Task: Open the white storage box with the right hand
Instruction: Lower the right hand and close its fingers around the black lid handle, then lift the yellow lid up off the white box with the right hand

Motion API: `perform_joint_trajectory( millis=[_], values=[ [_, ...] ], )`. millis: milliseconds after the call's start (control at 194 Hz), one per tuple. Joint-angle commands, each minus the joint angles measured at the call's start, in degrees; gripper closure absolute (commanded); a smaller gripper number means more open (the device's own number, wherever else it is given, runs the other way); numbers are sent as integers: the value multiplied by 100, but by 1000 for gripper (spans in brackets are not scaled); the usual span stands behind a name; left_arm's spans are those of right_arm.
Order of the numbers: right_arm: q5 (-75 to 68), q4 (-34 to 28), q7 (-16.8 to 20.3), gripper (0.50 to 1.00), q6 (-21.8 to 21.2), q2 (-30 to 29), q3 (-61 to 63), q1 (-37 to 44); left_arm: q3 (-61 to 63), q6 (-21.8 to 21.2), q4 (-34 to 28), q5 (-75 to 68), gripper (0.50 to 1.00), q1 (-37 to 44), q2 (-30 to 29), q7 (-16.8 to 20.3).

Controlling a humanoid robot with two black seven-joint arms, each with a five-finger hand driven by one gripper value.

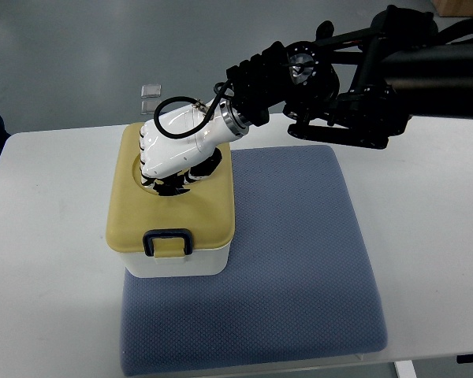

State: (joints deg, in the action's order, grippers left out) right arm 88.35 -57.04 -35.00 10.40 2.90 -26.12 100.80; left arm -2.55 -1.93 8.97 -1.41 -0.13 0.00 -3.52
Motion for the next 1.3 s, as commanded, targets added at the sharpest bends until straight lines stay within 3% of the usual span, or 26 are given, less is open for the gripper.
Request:
perform_joint_trajectory(
  millis=[0,553,1297],
  values=[
    [7,0,0,1000,23,0,46,1,0,0,0,0,500,-5,0,0],
    [-160,9,0,1000,243,106,441,379,0,0,0,0,500,-5,0,0],
    [-775,9,0,1000,551,1318,556,608,0,0,0,0,500,-5,0,0]
  ],
)
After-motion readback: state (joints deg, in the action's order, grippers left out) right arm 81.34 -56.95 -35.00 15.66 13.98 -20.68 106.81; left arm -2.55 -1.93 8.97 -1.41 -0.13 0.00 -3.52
